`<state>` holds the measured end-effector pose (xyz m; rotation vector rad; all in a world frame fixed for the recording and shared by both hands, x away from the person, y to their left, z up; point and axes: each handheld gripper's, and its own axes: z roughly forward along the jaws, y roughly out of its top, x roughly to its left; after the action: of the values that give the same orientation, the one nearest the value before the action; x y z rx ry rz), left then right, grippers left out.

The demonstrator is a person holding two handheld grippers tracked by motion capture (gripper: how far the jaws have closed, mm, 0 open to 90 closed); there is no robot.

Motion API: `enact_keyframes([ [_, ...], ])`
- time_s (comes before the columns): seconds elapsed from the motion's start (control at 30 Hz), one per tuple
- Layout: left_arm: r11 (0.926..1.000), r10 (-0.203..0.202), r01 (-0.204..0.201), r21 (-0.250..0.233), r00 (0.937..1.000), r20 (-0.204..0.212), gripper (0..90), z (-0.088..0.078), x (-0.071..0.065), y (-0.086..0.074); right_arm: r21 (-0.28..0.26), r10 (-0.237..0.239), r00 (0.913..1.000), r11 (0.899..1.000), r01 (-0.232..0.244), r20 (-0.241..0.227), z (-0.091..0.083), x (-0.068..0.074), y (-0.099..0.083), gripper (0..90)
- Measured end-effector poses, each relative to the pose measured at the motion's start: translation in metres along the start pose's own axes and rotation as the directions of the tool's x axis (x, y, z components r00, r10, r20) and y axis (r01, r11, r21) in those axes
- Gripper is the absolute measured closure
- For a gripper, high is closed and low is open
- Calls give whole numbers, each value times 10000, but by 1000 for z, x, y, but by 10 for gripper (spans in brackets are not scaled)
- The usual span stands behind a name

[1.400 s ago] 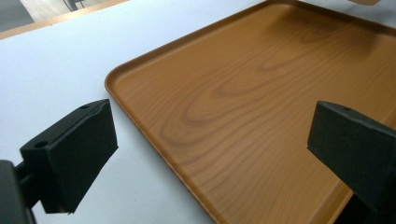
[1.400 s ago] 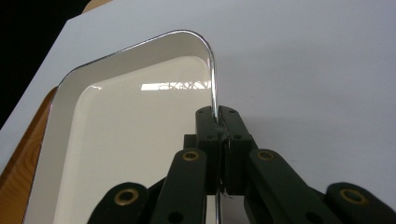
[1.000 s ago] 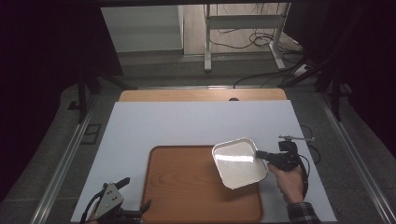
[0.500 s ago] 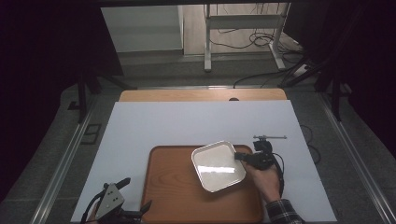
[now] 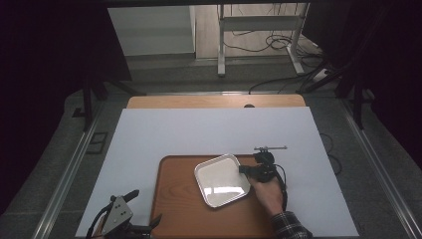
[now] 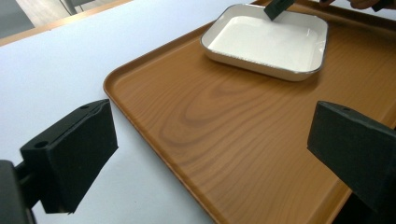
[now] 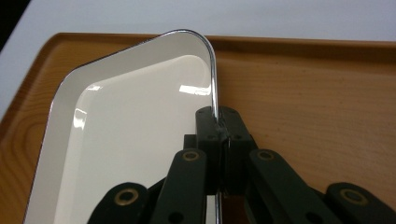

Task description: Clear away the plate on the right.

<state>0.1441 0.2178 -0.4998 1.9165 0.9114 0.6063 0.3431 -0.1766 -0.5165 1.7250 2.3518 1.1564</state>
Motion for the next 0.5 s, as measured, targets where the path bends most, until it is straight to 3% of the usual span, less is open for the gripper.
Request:
enact_keyframes([
  [0.13,10000,-15,15,-22,10000,0,11,0,0,0,-122,136,9999,9998,-135,85,2,-3,0,877],
  [0.23,10000,-6,6,-42,10000,0,10,0,0,0,-146,-22,9999,9999,24,128,2,-3,0,862],
  [0.3,10000,2,-2,-64,10000,-6,10,-1,0,0,-156,-137,9998,9998,139,138,1,-4,0,789],
  [0.4,10000,16,-16,-85,10000,-7,9,-1,0,0,-221,-691,9969,9973,699,380,-4,-1,2,711],
  [0.5,9999,36,-36,-96,10000,-5,9,-1,-1,0,-496,-1439,9885,9880,1462,466,-13,5,3,616],
])
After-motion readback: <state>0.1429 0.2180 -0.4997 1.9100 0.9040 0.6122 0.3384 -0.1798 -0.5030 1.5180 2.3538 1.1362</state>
